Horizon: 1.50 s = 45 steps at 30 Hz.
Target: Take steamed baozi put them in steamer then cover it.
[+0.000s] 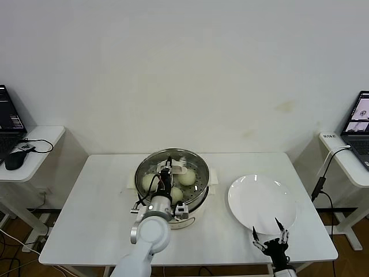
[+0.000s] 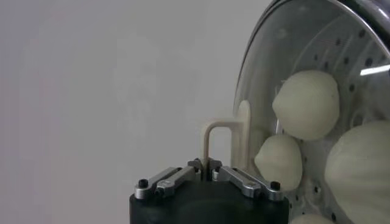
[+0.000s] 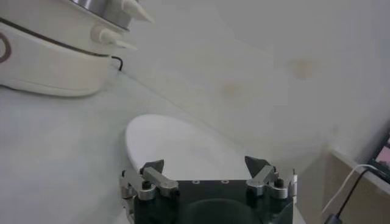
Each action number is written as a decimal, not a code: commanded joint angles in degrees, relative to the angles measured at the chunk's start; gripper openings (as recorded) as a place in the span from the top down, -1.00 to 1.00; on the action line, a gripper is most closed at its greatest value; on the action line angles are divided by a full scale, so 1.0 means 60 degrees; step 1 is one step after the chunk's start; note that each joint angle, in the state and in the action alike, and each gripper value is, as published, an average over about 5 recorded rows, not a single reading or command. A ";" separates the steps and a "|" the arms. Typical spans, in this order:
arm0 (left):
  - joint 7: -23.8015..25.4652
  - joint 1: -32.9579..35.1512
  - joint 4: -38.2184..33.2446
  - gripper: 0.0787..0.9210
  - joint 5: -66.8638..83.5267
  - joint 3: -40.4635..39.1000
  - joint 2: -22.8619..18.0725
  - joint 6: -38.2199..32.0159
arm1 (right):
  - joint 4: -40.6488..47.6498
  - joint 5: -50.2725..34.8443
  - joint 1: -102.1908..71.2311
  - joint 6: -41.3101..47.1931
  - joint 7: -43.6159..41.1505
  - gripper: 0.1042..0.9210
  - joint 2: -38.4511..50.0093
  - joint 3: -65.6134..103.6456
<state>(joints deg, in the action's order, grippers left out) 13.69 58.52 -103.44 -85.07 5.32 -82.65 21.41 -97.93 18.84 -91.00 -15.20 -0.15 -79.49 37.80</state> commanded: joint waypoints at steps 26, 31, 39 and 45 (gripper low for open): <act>-0.0929 0.3066 -0.3883 -0.28 0.1824 0.0673 0.1093 -0.0577 | 0.0020 0.0039 -0.0080 -0.0043 -0.0032 -0.76 0.0053 -0.0107; -0.2476 0.5098 -0.4908 -0.62 0.4858 0.1695 0.1267 -0.1351 | -0.0008 -0.0214 -0.0156 -0.0156 -0.0034 -0.76 0.0193 -0.0159; -0.4976 0.7546 -0.4147 -0.77 1.3516 0.4636 0.1161 -0.5646 | -0.0352 -0.1495 -0.0470 -0.0679 -0.0196 -0.76 0.0661 -0.0302; -0.4958 0.8690 -0.3700 -0.77 1.7067 0.5223 0.1368 -0.5310 | -0.0704 -0.2335 -0.0702 -0.0478 -0.0501 -0.76 0.0842 -0.0712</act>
<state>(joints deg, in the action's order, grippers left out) -6.44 92.55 -126.13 -37.57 23.20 -75.73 2.52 -99.75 13.12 -93.37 -17.65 -1.45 -76.44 35.81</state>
